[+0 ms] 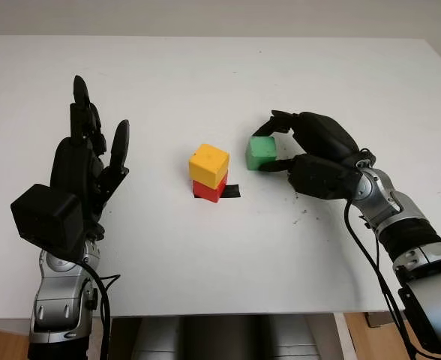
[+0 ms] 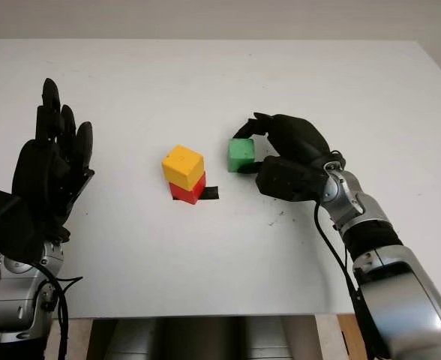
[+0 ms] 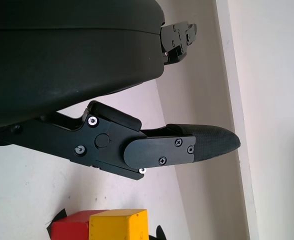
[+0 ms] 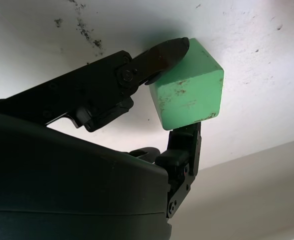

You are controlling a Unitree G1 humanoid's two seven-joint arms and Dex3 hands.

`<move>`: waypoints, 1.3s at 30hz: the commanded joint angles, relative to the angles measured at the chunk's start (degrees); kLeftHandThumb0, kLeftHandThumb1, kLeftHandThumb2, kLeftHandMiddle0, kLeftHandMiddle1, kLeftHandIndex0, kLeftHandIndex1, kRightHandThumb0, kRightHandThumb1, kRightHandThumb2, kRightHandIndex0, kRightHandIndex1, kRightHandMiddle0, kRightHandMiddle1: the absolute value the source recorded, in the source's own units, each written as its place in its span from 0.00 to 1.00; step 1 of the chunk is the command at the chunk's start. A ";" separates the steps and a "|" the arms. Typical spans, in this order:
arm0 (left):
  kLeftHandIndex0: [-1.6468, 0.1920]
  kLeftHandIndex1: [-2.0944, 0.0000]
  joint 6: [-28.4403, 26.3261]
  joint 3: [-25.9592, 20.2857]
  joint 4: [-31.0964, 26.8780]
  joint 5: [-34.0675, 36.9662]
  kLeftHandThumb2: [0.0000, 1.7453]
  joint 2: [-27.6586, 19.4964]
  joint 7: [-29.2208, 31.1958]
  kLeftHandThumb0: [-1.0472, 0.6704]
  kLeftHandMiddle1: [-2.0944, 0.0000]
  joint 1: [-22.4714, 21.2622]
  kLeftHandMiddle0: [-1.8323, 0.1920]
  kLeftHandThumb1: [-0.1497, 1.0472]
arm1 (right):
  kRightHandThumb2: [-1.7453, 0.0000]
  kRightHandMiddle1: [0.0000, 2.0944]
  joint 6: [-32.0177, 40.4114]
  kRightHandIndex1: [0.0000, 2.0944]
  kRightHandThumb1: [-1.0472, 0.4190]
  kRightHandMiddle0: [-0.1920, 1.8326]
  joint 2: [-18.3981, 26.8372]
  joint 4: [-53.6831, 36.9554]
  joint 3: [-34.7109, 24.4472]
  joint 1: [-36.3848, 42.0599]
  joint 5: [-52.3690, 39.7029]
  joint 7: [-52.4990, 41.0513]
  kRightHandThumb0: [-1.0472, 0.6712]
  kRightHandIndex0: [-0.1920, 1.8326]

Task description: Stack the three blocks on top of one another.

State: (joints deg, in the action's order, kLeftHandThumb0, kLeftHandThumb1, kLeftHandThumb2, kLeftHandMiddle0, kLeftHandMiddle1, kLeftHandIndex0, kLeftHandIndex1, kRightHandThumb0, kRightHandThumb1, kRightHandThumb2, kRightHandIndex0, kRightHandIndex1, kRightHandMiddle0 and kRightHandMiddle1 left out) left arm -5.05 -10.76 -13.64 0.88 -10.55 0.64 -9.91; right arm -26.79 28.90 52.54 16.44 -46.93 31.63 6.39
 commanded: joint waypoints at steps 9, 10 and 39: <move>1.00 1.00 0.34 0.00 -0.03 -0.01 0.27 -0.09 -0.05 0.14 1.00 0.56 1.00 1.00 | 0.97 0.59 -0.89 0.05 0.09 0.33 1.08 1.40 0.18 -2.43 2.15 3.41 0.40 0.32; 1.00 1.00 0.36 -0.02 -0.05 0.01 0.27 -0.05 -0.07 0.14 1.00 0.59 1.00 1.00 | 0.97 0.59 -0.72 0.04 0.10 0.34 1.12 1.28 0.12 -2.52 2.08 3.30 0.40 0.32; 1.00 1.00 0.06 0.49 -0.14 -0.47 0.28 0.44 -0.83 0.15 1.00 0.18 1.00 1.00 | 0.97 0.76 18.86 0.02 0.11 0.32 -0.65 -2.98 -8.57 -27.33 -27.43 -58.11 0.34 0.28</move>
State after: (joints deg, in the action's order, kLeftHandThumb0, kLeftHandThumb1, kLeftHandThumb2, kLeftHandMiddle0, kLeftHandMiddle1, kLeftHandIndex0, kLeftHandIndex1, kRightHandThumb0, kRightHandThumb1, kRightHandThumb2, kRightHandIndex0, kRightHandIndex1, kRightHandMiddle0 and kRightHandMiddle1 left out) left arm -5.08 -10.53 -13.25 0.56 -10.37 -0.02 -9.85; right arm -8.68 28.62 48.70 8.07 -71.56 4.82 -50.54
